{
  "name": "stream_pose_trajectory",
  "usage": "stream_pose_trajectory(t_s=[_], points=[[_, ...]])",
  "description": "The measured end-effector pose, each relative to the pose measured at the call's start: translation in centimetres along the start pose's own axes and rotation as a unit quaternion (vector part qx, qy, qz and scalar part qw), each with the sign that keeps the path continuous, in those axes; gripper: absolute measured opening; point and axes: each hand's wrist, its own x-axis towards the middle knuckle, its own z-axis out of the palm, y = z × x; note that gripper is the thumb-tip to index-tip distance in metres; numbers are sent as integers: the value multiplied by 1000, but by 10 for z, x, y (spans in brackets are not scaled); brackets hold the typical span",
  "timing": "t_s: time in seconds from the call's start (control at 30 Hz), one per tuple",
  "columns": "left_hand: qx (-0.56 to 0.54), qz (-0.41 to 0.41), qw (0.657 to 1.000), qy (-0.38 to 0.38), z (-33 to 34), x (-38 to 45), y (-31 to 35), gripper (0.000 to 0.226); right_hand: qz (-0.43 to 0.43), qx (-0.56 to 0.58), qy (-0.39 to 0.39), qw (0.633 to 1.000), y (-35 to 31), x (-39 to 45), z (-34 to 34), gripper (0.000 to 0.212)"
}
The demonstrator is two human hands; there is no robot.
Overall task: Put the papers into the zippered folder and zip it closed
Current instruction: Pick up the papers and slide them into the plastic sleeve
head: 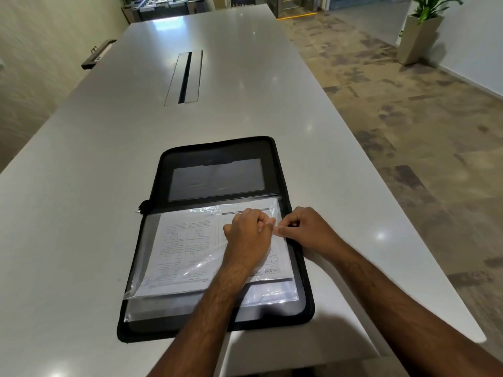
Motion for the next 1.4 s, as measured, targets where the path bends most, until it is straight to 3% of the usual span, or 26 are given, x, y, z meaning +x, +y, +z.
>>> stream_pose_trajectory(t_s=[0.1,0.23,0.33,0.53,0.67,0.73,0.93,1.03,1.13,1.23,1.4], points=[[-5,3,1000,4,1,0,-2,20,-10,0,-7,1000,-4,0,6,14],[-15,5,1000,11,3,-2,-5,19,1,-82,-8,997,-6,4,15,19],[-22,10,1000,11,2,-2,-6,19,-1,-124,4,992,-5,5,20,7],[-26,5,1000,6,-1,-2,-6,18,-12,-153,47,987,2,5,30,15],[-27,-6,1000,-6,-2,-3,-7,16,-18,-105,-10,994,-2,3,16,5],[-35,-3,999,-10,-3,-5,-11,15,-21,-47,-39,998,-2,1,3,12],[-25,46,998,20,-19,-9,-46,10,-41,-63,77,994,3,-6,-9,13],[1,77,996,50,-29,-12,-71,9,-116,-135,32,983,-5,-14,6,42],[52,96,993,36,-38,-14,-97,35,-124,-274,-78,950,-10,-17,30,74],[81,76,994,-1,-46,-17,-112,59,-104,-393,-134,904,-8,-21,48,82],[58,59,997,-11,-53,-23,-120,63,-84,-455,-135,876,-2,-26,50,88]])
